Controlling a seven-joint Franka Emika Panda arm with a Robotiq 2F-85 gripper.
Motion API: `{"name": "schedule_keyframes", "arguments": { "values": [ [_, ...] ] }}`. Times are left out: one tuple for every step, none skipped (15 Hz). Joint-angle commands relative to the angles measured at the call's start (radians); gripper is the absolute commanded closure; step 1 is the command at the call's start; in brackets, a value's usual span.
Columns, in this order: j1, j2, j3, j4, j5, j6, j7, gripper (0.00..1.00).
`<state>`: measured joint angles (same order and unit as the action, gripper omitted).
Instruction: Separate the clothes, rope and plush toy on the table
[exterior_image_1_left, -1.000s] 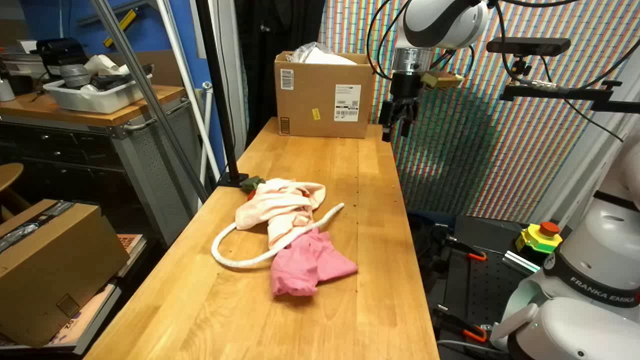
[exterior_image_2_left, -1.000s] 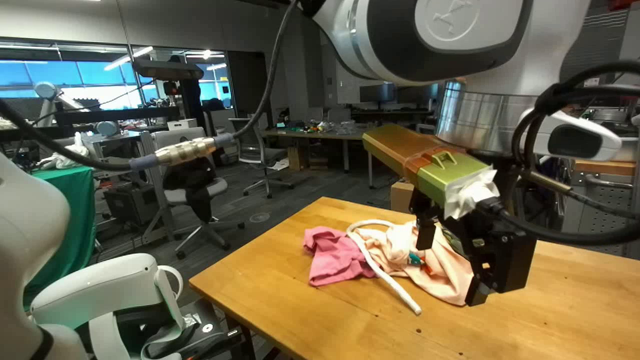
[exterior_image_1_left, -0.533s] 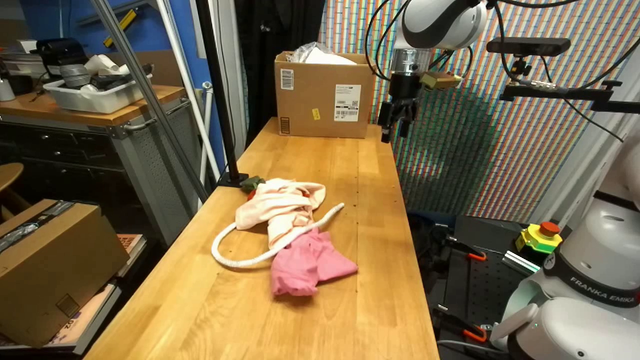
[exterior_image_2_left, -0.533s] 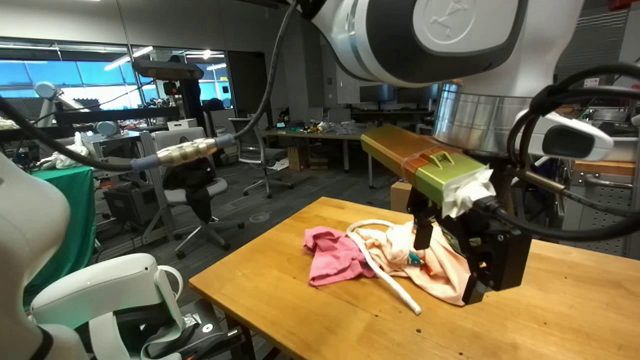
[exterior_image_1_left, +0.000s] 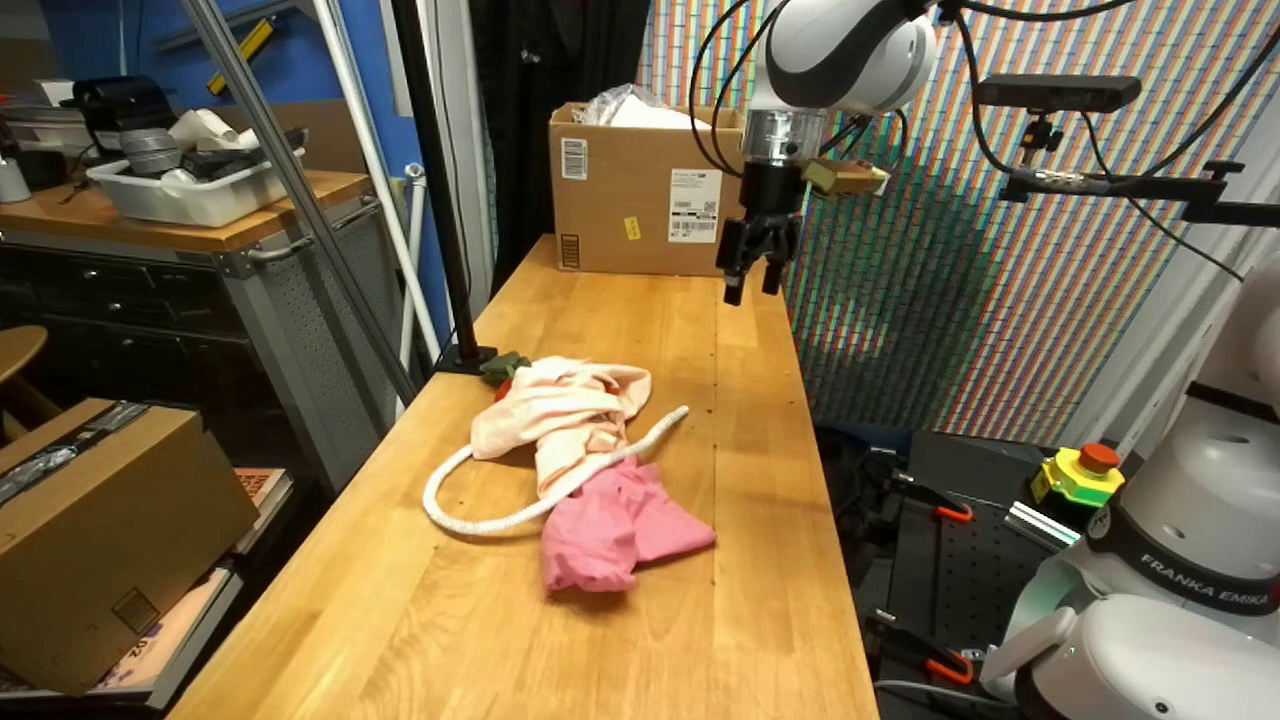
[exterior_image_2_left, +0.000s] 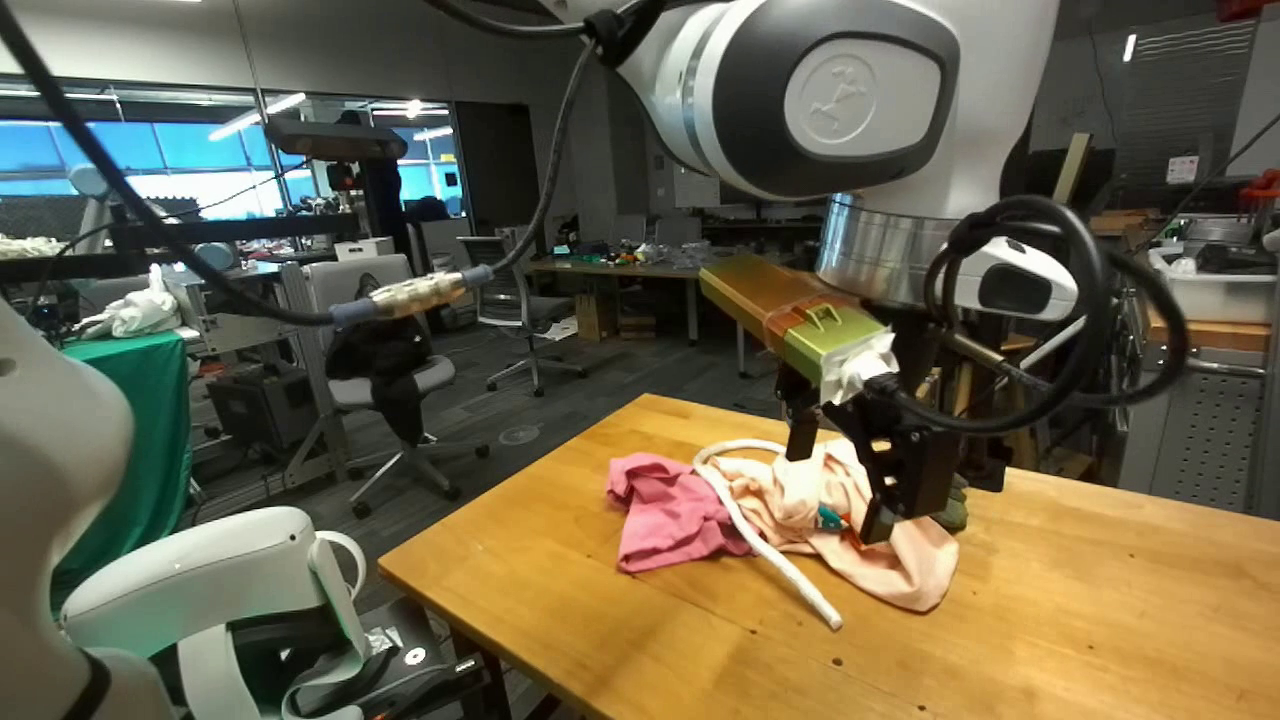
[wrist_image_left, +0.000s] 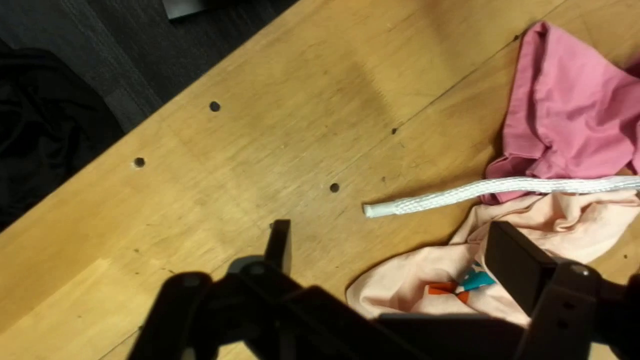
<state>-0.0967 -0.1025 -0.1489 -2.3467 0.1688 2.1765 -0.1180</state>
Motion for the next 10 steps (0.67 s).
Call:
{"name": "schedule_keyframes", "arguments": {
  "values": [
    [0.027,0.084,0.037,0.075,0.089,0.006,0.043,0.0],
    [0.034,0.106,0.048,0.091,0.121,0.012,0.057,0.0],
    [0.04,0.126,0.059,0.107,0.141,0.025,0.067,0.0],
    [0.047,0.154,0.072,0.128,0.155,0.036,0.079,0.0],
    [0.053,0.179,0.083,0.148,0.167,0.044,0.091,0.0],
    [0.06,0.21,0.095,0.171,0.169,0.057,0.112,0.0],
    [0.066,0.234,0.106,0.189,0.163,0.069,0.132,0.0],
    [0.075,0.263,0.117,0.208,0.149,0.091,0.156,0.0],
    [0.086,0.289,0.127,0.226,0.125,0.113,0.187,0.0],
    [0.098,0.318,0.135,0.247,0.105,0.127,0.223,0.0]
  ]
}}
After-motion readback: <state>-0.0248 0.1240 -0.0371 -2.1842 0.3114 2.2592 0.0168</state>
